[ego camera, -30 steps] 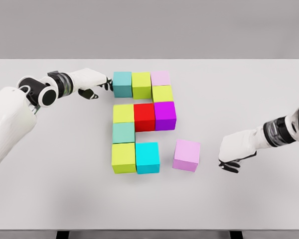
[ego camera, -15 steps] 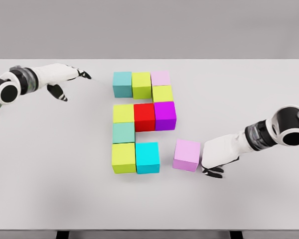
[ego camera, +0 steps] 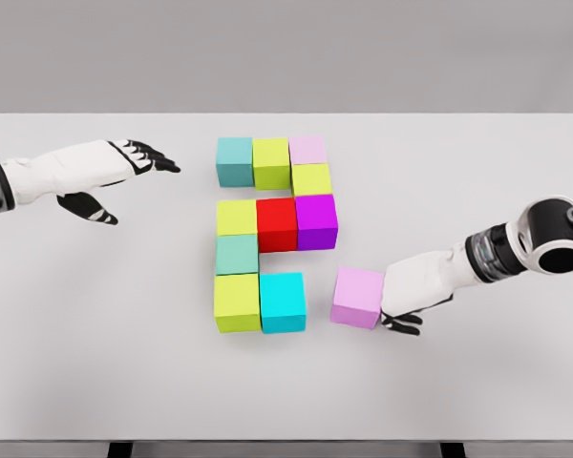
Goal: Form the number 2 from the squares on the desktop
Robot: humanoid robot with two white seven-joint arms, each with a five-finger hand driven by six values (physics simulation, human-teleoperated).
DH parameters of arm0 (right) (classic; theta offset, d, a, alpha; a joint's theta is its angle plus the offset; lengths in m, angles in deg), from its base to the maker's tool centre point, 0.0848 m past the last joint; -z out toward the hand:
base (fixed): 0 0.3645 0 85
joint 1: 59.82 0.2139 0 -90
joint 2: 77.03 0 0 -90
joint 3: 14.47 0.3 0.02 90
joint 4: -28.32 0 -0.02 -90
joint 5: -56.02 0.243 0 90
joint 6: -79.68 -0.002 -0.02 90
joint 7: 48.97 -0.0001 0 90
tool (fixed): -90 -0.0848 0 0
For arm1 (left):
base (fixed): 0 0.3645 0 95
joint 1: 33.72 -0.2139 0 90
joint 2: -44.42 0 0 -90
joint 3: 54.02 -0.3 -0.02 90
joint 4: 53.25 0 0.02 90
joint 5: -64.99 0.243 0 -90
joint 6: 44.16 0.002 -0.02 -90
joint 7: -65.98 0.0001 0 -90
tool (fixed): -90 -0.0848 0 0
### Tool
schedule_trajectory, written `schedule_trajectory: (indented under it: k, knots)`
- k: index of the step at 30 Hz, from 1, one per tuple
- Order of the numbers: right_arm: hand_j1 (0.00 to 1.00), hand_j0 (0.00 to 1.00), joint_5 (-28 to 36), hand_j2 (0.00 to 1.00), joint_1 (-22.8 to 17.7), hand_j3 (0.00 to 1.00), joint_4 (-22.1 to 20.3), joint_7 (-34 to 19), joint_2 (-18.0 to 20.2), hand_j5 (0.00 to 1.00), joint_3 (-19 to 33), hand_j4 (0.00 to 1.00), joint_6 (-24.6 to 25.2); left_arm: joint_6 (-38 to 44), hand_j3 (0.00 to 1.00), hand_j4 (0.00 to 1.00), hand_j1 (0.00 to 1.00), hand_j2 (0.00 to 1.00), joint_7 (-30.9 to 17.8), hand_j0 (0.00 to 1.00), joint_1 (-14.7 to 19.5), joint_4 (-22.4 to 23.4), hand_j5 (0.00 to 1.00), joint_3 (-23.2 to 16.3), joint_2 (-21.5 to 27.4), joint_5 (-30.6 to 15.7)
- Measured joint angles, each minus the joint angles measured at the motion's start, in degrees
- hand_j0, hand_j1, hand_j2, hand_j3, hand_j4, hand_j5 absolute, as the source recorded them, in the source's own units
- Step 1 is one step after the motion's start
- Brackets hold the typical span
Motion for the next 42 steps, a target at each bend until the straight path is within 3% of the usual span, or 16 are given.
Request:
schedule_trajectory:
  k: [42]
  knots:
    - [0.13,0.13,-0.1,0.13,0.7,0.13,-0.02,0.0,-1.66,0.13,0.01,0.13,-0.01,-0.97,1.0,1.0,1.0,1.0,0.28,1.0,-2.9,0.2,1.0,3.85,1.72,-0.55]
